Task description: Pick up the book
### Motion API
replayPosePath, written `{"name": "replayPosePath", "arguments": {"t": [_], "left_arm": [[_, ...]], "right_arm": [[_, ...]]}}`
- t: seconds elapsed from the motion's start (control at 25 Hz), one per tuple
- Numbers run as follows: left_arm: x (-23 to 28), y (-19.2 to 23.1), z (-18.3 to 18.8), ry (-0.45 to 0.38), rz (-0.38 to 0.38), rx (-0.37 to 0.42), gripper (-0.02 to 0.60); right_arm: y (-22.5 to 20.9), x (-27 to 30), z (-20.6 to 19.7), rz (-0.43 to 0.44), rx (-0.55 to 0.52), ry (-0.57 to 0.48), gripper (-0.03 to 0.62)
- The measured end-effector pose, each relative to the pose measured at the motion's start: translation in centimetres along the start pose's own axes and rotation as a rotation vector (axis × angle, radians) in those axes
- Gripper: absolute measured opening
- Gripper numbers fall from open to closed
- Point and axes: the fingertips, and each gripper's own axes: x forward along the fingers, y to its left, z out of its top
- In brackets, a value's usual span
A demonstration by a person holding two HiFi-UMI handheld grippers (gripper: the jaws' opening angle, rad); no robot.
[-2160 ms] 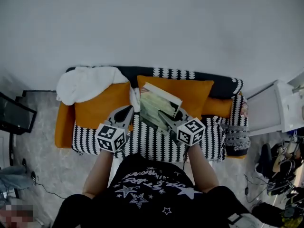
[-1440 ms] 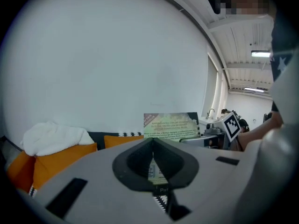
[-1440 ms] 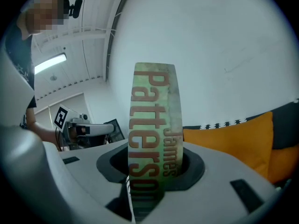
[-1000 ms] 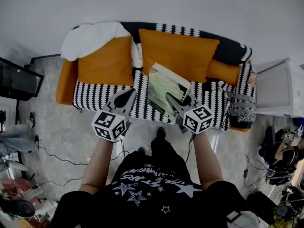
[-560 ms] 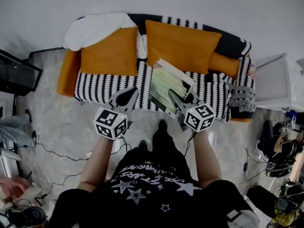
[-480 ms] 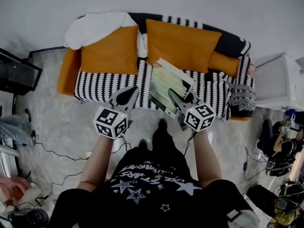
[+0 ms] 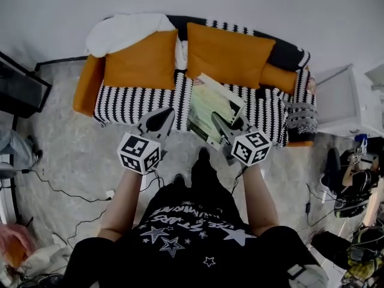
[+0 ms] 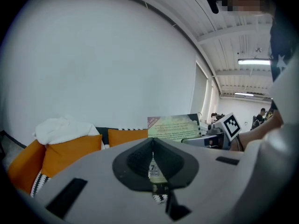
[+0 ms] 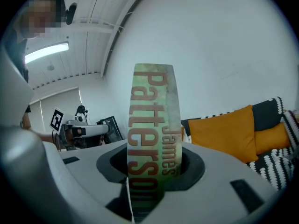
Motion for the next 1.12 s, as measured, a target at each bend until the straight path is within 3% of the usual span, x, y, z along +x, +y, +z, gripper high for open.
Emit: {"name": "replayPosePath", "arguments": {"t": [0.2, 1.12], "left_arm": [[-2.6, 0.4, 0.5, -0.031, 0.021, 0.000, 0.009], [-7.7, -3.5, -0.5, -0.075, -0.037, -0.007, 0.008]], "right_arm": [[2.3, -1.2, 0.5, -0.007, -0.021, -0.029, 0.169], [10.5, -6.9, 1.0, -0.017, -0.115, -0.112, 0.169]]}}
